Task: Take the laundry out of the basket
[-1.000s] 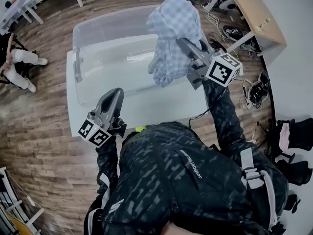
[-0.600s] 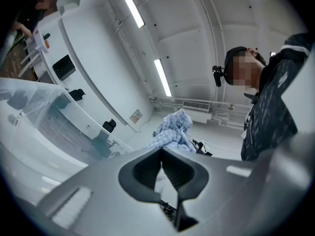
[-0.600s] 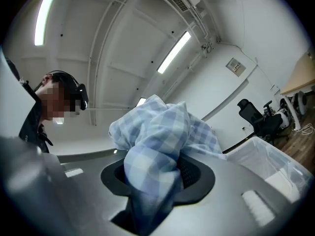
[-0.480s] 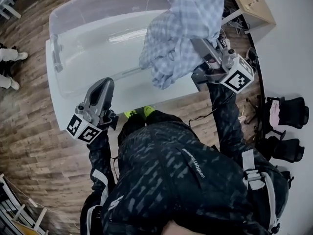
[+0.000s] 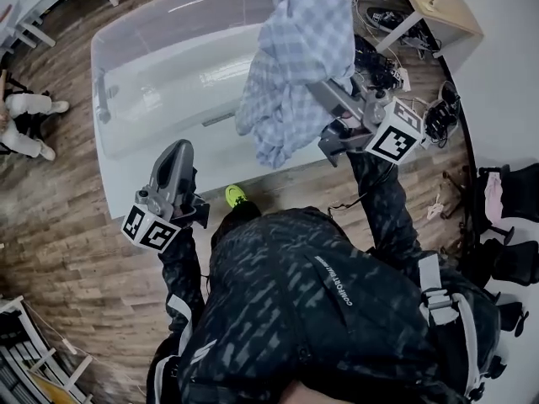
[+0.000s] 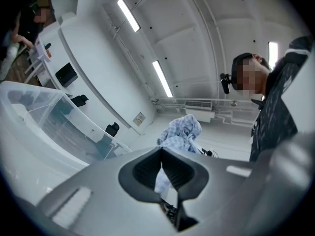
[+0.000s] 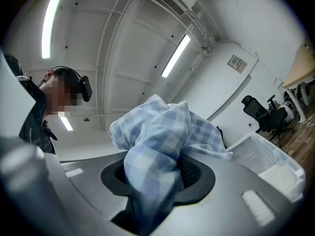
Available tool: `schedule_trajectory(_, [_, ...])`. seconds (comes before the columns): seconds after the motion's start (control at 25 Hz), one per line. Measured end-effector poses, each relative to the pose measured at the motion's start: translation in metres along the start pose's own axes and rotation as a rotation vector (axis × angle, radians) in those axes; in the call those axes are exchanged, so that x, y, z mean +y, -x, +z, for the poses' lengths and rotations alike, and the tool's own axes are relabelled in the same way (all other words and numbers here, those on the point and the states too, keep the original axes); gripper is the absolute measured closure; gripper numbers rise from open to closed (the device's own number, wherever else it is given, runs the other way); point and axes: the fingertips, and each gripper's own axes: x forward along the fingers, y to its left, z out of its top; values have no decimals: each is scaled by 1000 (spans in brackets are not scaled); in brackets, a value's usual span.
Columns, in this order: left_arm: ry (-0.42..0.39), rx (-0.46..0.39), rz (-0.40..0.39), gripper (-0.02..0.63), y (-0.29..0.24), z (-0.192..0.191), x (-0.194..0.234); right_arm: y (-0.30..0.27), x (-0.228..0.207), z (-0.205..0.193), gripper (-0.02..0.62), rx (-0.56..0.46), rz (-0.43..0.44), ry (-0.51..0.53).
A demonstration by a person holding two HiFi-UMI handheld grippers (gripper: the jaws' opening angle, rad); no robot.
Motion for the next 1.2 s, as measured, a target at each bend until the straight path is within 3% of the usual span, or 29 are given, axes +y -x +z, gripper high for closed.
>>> schedule_trajectory(0.56, [-25,-1,99,595,5,-85,-123,134,33,-26,422,67,61,-107])
schedule_trajectory(0.84, [8,2,146,597,10,-140,-190,207,43,-39,419,105,84,-175])
schedule_trajectory(1.2, [-24,23,154,595,8,-142,-214,216,40,-51,417,92,73,-237])
